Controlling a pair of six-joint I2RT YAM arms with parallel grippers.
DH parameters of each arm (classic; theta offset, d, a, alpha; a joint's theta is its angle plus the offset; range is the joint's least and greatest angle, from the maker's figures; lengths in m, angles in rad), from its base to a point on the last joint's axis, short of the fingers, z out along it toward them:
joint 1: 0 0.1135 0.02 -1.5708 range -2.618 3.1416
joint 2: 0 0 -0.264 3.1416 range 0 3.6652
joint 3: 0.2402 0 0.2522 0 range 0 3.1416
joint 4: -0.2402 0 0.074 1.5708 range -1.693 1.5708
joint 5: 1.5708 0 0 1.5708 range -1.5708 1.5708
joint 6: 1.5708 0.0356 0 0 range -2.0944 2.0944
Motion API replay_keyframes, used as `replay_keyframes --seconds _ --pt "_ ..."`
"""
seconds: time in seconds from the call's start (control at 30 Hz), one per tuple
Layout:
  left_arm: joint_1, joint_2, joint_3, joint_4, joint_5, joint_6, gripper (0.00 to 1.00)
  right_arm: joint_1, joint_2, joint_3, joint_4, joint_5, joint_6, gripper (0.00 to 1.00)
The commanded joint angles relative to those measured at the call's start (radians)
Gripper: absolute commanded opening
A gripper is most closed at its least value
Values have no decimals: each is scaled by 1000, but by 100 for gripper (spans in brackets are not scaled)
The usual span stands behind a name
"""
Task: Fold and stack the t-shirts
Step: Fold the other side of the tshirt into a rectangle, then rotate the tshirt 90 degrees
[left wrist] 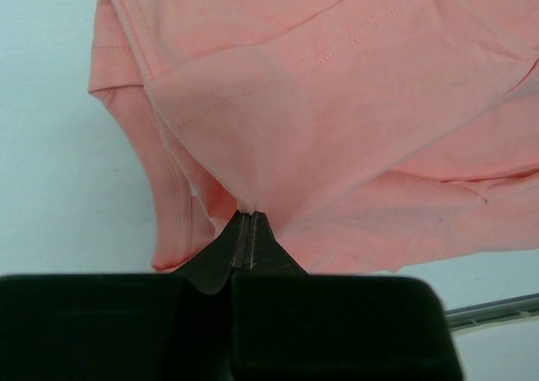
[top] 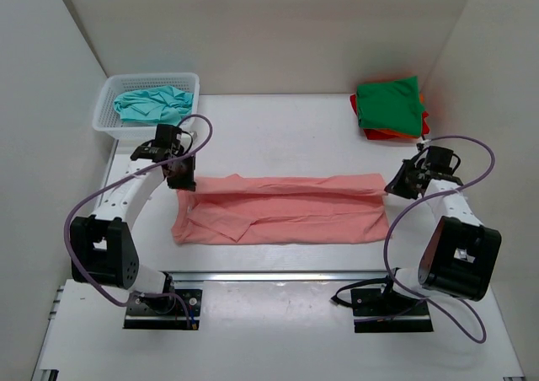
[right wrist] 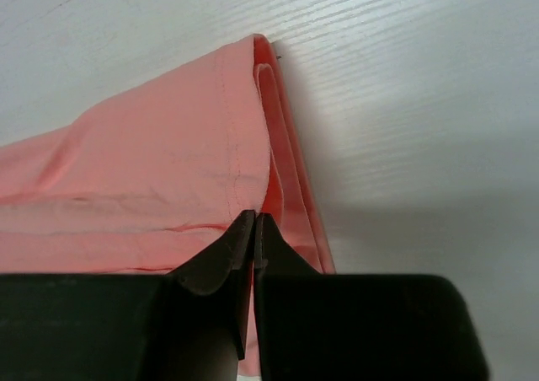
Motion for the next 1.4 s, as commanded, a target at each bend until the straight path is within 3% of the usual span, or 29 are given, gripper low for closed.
replay_keyframes --seconds 0.0,0.6,0.7,0.73,0.77,0.8,0.87,1.03,1.13,1.27,1.37 --pt "1 -71 -32 -6 -3 16 0 -11 -40 -6 -7 23 -34 0" --pt "-45 -244 -231 -6 -28 -29 0 23 -66 -74 -2 43 -46 0" --pt "-56 -267 -250 -12 -10 -33 4 18 -72 -81 -24 82 -29 0" --pt "-51 -280 -254 -16 -13 -41 13 14 -78 -77 -42 93 -19 5" --pt "-51 -284 -259 -22 -20 -45 21 13 -89 -71 -56 124 1 16" --pt "-47 -304 -253 -24 -20 -46 28 6 -104 -69 -74 153 8 19" --pt "-28 -359 -242 -27 -68 -59 36 13 -176 -75 -85 176 26 30" --pt "-46 -415 -190 -18 -88 -90 41 128 -297 -25 -93 264 29 41" --pt "-100 -378 -178 -16 -34 -137 35 194 -267 6 -38 206 18 31" --pt "-198 -295 -269 100 13 -235 32 245 -114 24 54 118 14 21" --pt "-211 -220 -331 174 -2 -289 29 267 12 44 96 110 18 14"
